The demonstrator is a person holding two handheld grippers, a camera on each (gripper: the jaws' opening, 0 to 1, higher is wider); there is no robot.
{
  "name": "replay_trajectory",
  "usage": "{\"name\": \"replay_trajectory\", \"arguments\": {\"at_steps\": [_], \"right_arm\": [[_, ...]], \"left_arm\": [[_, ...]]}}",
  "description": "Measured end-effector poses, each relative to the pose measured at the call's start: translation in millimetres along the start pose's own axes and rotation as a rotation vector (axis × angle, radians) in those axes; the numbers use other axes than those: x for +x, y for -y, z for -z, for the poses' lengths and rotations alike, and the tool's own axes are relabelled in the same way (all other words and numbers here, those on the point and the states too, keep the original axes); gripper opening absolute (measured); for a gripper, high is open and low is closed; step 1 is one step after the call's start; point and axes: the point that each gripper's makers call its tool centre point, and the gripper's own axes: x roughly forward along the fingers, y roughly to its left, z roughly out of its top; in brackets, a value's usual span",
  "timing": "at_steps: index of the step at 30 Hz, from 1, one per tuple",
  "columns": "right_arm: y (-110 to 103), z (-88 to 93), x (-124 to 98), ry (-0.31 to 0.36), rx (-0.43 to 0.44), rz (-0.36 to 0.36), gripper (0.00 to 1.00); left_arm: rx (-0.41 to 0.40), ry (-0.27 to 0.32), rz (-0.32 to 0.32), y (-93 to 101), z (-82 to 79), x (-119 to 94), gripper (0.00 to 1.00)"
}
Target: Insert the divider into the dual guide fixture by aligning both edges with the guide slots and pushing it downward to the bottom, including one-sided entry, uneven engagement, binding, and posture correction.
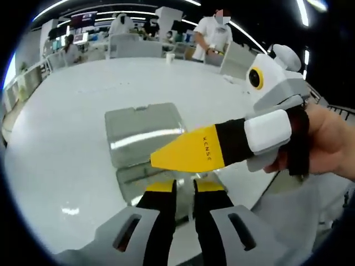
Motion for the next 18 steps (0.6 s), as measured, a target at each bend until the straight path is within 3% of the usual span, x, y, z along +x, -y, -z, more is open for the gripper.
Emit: {"name": "replay_trajectory", "arguments": {"at_steps": [18], "right_arm": [[-5.5, 5.4, 4.0, -0.031, 0.004, -0.01, 0.32]], "left_arm": [[-0.03, -0.038, 0.001, -1.5, 6.5, 4.7, 0.03]]}}
